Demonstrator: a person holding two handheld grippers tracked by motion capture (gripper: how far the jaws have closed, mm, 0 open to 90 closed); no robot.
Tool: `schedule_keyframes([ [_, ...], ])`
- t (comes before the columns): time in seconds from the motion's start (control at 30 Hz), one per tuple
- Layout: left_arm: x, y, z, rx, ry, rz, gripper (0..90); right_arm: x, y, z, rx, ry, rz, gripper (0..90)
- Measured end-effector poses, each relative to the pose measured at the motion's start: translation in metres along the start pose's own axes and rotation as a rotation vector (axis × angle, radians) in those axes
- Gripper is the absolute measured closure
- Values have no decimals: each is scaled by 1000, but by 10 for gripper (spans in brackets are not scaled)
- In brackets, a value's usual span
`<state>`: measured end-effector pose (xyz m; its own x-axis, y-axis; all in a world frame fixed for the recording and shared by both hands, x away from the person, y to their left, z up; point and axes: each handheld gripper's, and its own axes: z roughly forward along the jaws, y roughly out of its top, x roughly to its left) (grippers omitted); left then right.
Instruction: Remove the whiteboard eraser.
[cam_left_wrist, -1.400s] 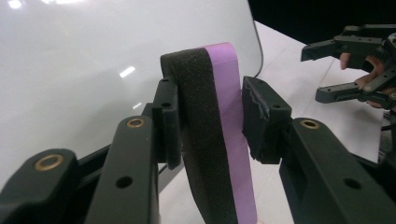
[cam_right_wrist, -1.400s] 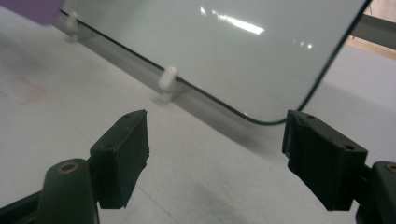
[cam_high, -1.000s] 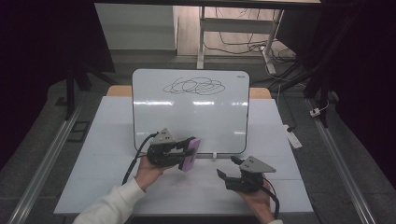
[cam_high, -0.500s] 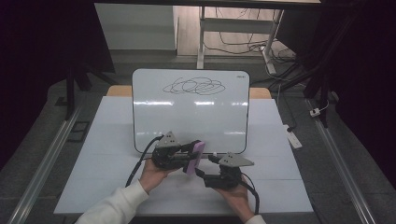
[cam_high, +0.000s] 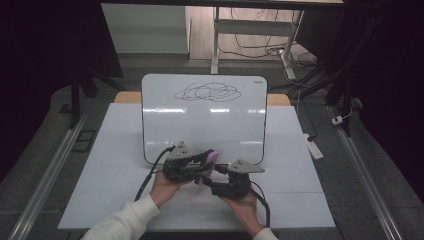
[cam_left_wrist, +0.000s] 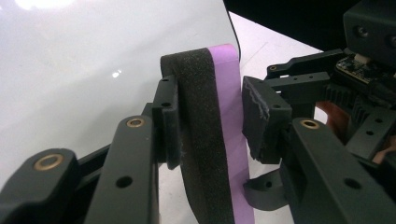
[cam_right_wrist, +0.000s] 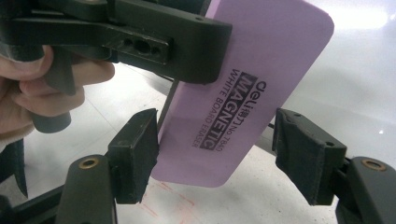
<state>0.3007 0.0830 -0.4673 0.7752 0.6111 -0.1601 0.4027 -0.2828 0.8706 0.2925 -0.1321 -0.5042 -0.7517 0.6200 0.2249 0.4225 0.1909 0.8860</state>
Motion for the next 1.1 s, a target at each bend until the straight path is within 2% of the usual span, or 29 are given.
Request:
schedule_keyframes([
  [0.1, 0, -1, -1, -20, -15, -7, 597, -2, 0, 1, 6, 6, 21, 295],
  [0.17, -2, -1, -1, -22, -25, -6, 598, -2, 0, 1, 1, 11, 32, 321],
  [0.27, -2, -1, -2, -22, -24, 0, 601, -1, 1, -2, -5, -17, 2, 344],
  [0.4, 0, -2, -2, -20, -33, -26, 604, -3, 3, -4, -5, -18, 19, 371],
  [0.63, -3, -4, 1, -7, -26, -18, 612, -5, 0, -2, 16, -28, 26, 382],
  [0.7, -2, -4, -1, -11, -25, -25, 598, -3, 2, -4, 12, -44, -9, 396],
  [0.73, -1, -4, -2, -16, -28, -28, 598, -3, 2, -4, 12, -44, -9, 396],
  [0.77, -1, -5, -4, -23, -30, -27, 518, -2, 3, -5, 12, -52, -29, 398],
  [0.8, 0, -5, -6, -31, -25, -27, 518, 0, 4, -6, 11, -65, -52, 400],
  [0.87, 3, -4, -13, -41, -10, -24, 427, 0, 6, -9, 13, -77, -87, 402],
  [0.93, 9, -4, -23, -49, -8, -30, 369, -4, 6, -11, 15, -80, -85, 402],
  [0.97, 13, -4, -27, -45, -15, -39, 369, -4, 6, -11, 15, -80, -85, 402],
  [1.1, 27, -11, -46, -12, -3, -38, 326, -11, 7, -16, 14, -76, -85, 404],
])
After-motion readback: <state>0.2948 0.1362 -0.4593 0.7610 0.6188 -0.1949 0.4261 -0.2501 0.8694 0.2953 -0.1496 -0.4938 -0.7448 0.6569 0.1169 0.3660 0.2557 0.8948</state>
